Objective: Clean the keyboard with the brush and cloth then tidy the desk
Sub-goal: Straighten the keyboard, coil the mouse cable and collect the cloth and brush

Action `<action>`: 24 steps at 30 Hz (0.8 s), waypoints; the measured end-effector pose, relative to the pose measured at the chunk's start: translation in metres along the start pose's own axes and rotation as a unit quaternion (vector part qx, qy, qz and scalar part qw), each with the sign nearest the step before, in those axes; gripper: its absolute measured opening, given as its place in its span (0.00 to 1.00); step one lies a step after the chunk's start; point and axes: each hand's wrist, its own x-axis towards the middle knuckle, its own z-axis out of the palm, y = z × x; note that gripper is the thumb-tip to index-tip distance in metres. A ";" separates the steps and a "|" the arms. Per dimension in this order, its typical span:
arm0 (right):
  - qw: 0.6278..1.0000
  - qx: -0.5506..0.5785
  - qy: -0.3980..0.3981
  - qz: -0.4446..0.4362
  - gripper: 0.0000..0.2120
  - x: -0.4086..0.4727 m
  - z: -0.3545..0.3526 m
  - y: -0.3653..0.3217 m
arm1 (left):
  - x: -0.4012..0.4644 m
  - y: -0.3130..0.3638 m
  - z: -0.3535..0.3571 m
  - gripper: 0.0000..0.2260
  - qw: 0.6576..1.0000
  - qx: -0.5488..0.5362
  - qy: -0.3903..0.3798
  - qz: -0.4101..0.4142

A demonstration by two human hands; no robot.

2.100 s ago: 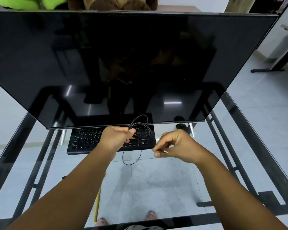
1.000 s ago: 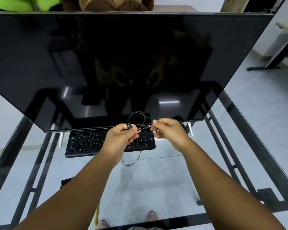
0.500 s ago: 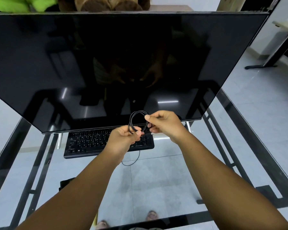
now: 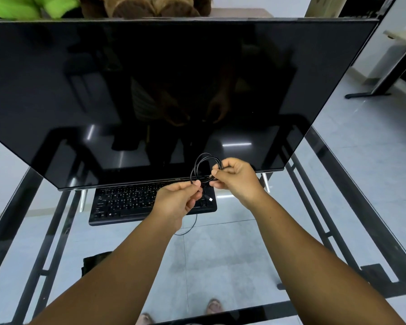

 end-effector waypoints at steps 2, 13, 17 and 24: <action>1.000 0.016 0.000 0.004 0.02 -0.002 0.000 0.004 | 0.001 0.001 0.001 0.08 1.000 -0.021 0.012 -0.008; 0.999 0.031 -0.008 0.019 0.06 -0.002 -0.007 0.014 | 0.010 0.004 0.006 0.08 0.998 -0.016 0.020 -0.049; 1.000 0.020 -0.017 0.013 0.05 -0.001 -0.011 0.018 | 0.012 0.007 0.008 0.07 0.995 -0.012 -0.028 -0.094; 0.999 0.002 -0.048 0.014 0.06 -0.001 -0.014 0.018 | 0.017 0.010 0.001 0.03 0.987 -0.022 -0.087 -0.131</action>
